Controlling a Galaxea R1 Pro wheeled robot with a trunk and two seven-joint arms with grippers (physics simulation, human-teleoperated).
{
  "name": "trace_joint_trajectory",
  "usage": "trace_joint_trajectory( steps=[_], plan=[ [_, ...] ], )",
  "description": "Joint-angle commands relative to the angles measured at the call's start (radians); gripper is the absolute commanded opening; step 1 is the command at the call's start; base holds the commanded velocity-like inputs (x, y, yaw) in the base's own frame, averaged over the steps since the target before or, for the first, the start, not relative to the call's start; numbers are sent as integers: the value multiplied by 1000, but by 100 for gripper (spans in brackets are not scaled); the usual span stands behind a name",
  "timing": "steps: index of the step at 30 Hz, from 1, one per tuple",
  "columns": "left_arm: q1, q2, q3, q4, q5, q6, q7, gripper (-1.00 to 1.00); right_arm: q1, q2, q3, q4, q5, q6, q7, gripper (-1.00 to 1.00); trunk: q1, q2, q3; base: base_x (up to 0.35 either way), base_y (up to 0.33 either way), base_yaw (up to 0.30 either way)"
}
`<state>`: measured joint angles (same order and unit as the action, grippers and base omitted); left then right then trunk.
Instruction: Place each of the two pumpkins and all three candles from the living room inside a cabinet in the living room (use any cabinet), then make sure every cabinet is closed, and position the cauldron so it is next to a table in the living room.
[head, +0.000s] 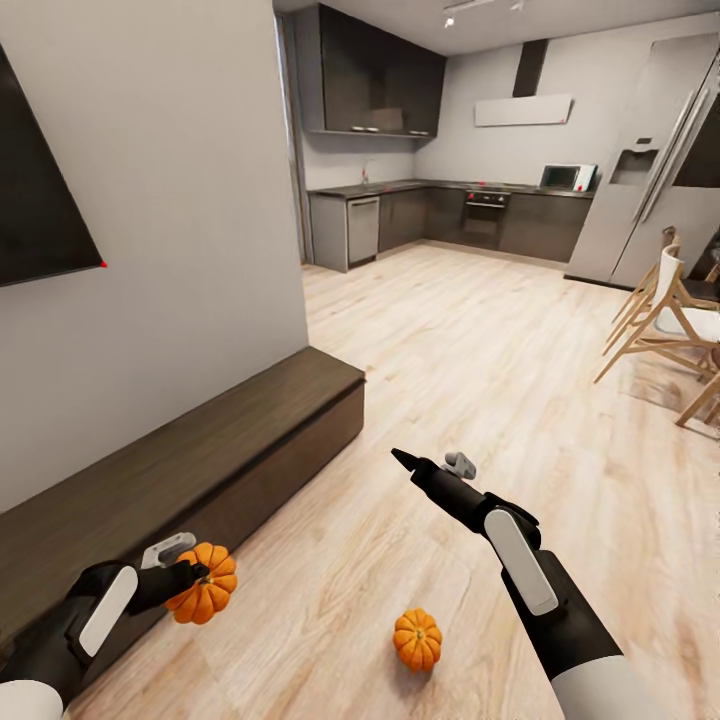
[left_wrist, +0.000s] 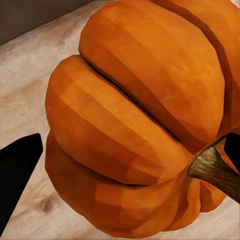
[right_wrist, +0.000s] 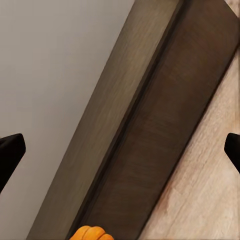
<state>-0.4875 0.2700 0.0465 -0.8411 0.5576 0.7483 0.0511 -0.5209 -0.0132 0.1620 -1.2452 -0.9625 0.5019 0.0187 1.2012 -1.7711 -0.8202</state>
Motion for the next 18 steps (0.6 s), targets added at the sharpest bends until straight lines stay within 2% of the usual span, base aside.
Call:
trace_joint_trajectory(
  steps=[1, 7, 18],
  plan=[
    [0, 0, 1, -1, 8, 5, 6, -100, -1, -1, 1, 0, -1, 3, 1, 100, 0, 0, -1, 0, 90, -43],
    [0, 0, 1, -1, 8, 4, 6, -100, -1, -1, 1, 0, -1, 3, 0, 100, 0, 0, 0, 162, 138, -12],
    [0, 0, 1, -1, 8, 4, 9, -100, -1, -1, 1, 0, -1, 3, 0, 100, 0, 0, 0, 207, 39, 0]
  ],
)
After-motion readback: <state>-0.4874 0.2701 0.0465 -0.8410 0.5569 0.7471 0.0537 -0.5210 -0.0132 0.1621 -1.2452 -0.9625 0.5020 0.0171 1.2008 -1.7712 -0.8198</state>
